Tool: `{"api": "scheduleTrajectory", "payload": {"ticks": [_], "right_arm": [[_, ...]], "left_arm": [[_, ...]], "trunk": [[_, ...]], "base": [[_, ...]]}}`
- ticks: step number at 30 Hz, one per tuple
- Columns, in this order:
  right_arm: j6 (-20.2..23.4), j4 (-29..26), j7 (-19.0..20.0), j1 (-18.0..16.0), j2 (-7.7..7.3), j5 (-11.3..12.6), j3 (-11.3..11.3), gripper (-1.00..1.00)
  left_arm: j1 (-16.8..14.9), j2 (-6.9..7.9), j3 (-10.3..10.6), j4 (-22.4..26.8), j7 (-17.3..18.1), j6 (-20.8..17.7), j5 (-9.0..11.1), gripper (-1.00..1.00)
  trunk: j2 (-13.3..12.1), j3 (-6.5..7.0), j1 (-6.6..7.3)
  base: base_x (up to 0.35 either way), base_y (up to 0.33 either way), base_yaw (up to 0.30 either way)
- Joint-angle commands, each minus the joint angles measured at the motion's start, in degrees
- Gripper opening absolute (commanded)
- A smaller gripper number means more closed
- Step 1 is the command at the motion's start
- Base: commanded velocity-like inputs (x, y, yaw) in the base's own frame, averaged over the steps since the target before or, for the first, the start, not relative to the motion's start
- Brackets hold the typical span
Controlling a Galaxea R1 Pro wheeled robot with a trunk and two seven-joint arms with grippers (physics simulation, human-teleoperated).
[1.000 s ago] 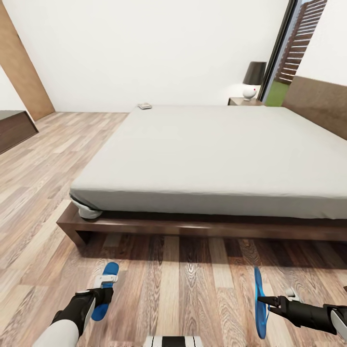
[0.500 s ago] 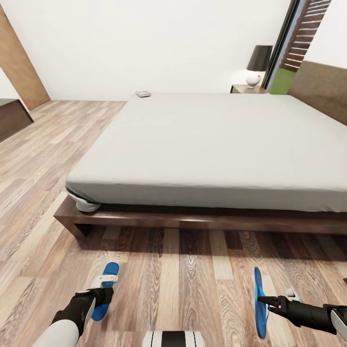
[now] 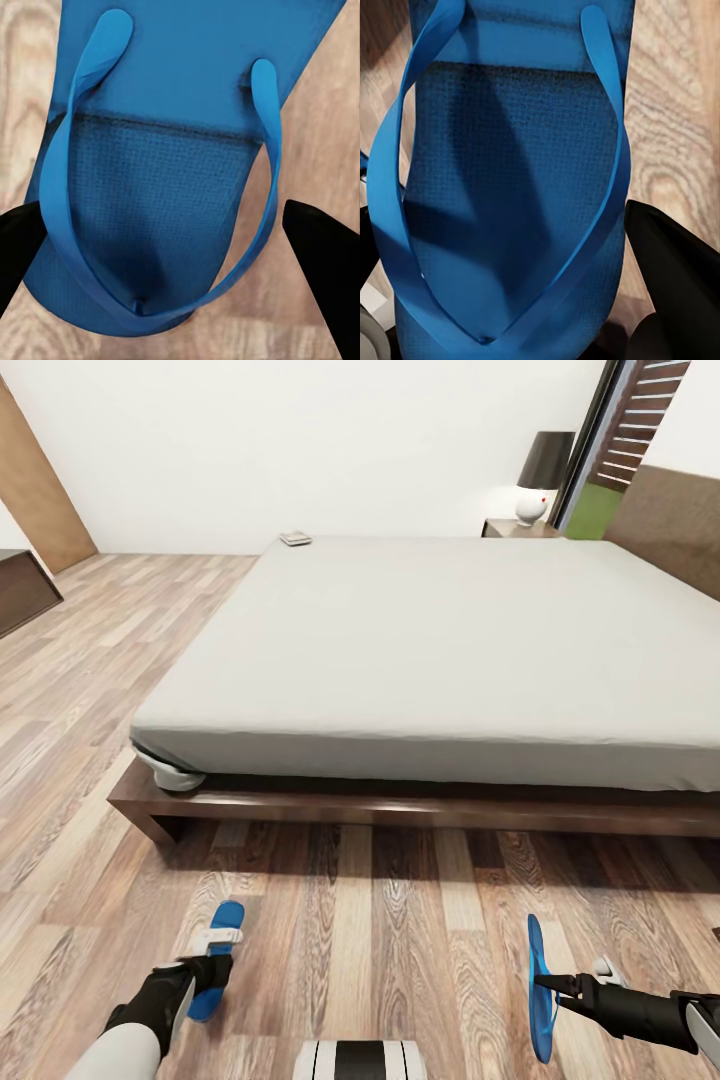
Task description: In the bedroom, move the book from the bed onto either nightstand, and place the two sandals side by side next to the bed.
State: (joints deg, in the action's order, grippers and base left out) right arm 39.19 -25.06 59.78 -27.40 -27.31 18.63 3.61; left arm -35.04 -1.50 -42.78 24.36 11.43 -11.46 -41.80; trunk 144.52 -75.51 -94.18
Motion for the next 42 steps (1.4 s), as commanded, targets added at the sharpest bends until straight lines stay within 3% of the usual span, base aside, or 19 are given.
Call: {"api": "scheduleTrajectory", "payload": {"ticks": [1,8,12,27,37,42], "right_arm": [[0.36,0.01,0.08,-0.02,0.02,0.18,0.08,-1.0],[0.36,0.01,0.08,-0.02,-0.01,0.18,0.08,-1.0],[0.36,0.01,0.08,-0.02,0.02,0.18,0.08,-1.0],[0.36,0.01,0.08,-0.02,0.04,0.18,0.08,-1.0],[0.36,0.01,0.08,-0.02,0.06,0.18,0.08,-1.0],[0.36,0.01,0.08,-0.02,0.06,0.18,0.08,-1.0]], "left_arm": [[-0.03,0.11,-0.49,0.18,0.52,0.38,-0.37,-1.0],[-0.03,0.61,-0.46,0.16,0.61,1.86,2.49,-1.0],[-0.03,0.61,-0.46,0.16,0.59,1.88,2.67,-1.0],[-0.03,0.56,-0.39,0.16,0.52,1.88,2.6,-1.0],[-0.03,0.69,-0.46,0.25,0.5,1.93,2.6,-1.0],[-0.03,1.59,-0.46,0.25,0.52,1.92,2.67,-1.0]], "trunk": [[0.02,-0.04,0.01],[0.02,-0.04,0.01],[0.02,-0.04,0.01],[0.22,-3.37,-0.38],[0.22,-3.37,-0.38],[0.22,-3.37,-0.38]], "base": [[0.0,0.0,0.0],[0.0,0.0,0.0],[0.0,0.0,0.0],[0.0,0.0,0.0],[0.102,0.0,0.0],[0.325,0.003,0.0]]}}
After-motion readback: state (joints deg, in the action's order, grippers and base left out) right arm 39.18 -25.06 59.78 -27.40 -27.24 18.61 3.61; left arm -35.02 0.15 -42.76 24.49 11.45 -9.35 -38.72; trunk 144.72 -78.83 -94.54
